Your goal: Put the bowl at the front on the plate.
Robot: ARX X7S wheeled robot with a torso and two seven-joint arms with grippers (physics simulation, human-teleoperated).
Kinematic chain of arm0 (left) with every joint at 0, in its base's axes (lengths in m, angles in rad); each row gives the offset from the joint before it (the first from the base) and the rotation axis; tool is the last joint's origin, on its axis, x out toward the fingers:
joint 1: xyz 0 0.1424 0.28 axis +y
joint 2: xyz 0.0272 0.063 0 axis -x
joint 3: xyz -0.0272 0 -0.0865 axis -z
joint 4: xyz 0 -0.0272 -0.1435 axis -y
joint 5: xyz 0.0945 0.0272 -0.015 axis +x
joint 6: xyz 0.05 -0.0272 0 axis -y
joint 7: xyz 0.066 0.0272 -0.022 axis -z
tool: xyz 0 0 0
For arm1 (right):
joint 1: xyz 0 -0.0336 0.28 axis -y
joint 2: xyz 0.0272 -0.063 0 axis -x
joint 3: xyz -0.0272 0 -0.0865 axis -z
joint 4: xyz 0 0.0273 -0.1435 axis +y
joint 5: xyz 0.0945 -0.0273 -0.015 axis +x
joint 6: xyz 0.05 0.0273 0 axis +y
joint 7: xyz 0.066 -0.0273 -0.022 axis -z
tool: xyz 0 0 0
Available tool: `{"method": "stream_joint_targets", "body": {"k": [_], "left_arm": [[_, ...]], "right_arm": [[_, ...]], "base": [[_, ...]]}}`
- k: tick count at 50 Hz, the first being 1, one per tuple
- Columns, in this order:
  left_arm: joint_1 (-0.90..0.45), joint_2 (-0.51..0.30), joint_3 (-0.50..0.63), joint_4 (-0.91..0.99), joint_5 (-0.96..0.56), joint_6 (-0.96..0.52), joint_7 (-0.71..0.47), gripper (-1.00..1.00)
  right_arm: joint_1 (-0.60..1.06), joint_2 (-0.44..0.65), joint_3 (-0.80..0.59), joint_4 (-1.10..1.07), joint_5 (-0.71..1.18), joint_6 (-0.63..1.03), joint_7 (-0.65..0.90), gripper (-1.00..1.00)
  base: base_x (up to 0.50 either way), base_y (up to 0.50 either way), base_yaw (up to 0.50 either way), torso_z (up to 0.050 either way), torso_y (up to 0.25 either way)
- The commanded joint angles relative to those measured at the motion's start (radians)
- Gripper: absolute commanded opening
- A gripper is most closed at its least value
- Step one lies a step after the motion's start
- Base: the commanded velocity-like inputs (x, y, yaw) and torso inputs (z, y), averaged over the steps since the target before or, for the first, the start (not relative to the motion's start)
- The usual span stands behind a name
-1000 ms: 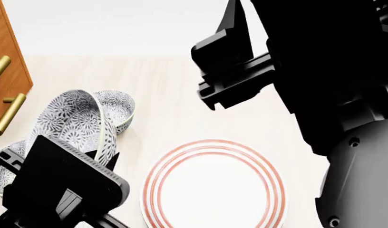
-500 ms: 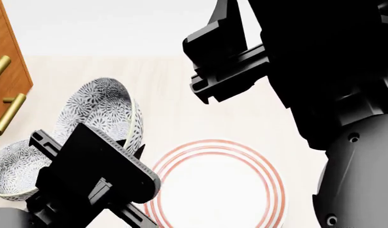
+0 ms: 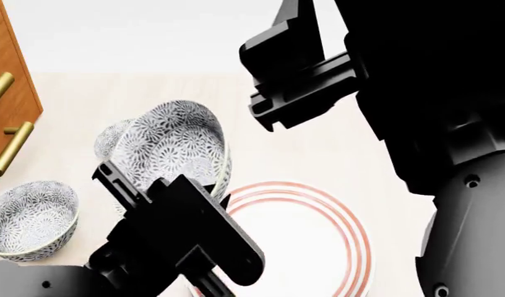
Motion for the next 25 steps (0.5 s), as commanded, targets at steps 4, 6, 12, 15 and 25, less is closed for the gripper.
{"method": "stream_joint_targets", "body": {"k": [4, 6, 12, 15, 25], "left_arm": [[-0.058, 0.064, 0.111, -0.091, 0.137, 0.011, 0.017, -1.00], [-0.061, 0.069, 0.112, -0.097, 0.140, 0.011, 0.015, -1.00], [-0.081, 0.073, 0.175, -0.117, 0.189, 0.019, 0.033, -1.00], [-0.096, 0.075, 0.195, -0.118, 0.186, 0.001, 0.051, -1.00], [-0.135, 0.087, 0.217, -0.149, 0.189, -0.011, 0.088, -1.00]], "right_arm": [[-0.011, 0.025, 0.012, -0.020, 0.016, -0.015, 0.017, 1.00], [-0.013, 0.029, 0.014, -0.023, 0.019, -0.018, 0.020, 1.00], [-0.029, 0.040, 0.019, -0.036, 0.020, -0.030, 0.027, 1.00], [-0.037, 0.044, 0.021, -0.040, 0.018, -0.036, 0.027, 1.00], [-0.052, 0.054, 0.023, -0.051, 0.017, -0.047, 0.033, 1.00]], "base": [[0.00, 0.00, 0.00, 0.000, 0.000], [0.00, 0.00, 0.00, 0.000, 0.005], [0.00, 0.00, 0.00, 0.000, 0.000], [0.00, 0.00, 0.00, 0.000, 0.000], [0.00, 0.00, 0.00, 0.000, 0.000]]}}
